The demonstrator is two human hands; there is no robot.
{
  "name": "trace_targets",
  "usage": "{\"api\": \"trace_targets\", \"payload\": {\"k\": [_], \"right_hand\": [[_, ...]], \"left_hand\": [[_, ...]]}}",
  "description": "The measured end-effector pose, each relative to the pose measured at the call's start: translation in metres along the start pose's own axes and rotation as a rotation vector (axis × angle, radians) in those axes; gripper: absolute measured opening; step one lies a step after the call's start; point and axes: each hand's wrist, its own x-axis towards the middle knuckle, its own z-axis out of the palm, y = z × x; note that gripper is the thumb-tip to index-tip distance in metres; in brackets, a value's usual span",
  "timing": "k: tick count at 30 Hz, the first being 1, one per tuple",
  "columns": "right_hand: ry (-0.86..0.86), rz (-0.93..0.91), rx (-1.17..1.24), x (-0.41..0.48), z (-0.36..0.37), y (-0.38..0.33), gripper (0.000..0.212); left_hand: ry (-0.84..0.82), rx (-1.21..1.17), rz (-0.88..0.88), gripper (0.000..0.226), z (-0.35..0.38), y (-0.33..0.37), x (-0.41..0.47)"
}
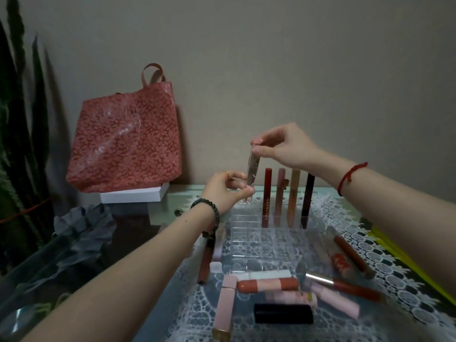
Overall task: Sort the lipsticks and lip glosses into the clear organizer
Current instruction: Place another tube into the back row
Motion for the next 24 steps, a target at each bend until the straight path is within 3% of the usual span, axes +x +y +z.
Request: {"api": "trace_targets", "payload": {"k": [5,9,18,24], "right_hand": [[-0.03,-0.001,-0.046,0.002,0.007,0.01,0.016],[-0.06,0.032,-0.066,0.0,0.009,0.012,0.006],[-0.116,0.039,-0.158,0.001,0.015,0.019,0.015],[-0.128,0.035,-0.176,0.0,0.019,0.024,0.014]], "left_hand": [[-0.004,-0.012,-0.031,0.019,0.009,-0.011,0.005],[-0.009,0.0,-0.057,0.017,0.013,-0.02,0.008],[-0.046,0.05,-0.064,0.019,0.015,-0.027,0.005],[-0.077,0.069,-0.049,0.027,0.018,-0.034,0.004]]}}
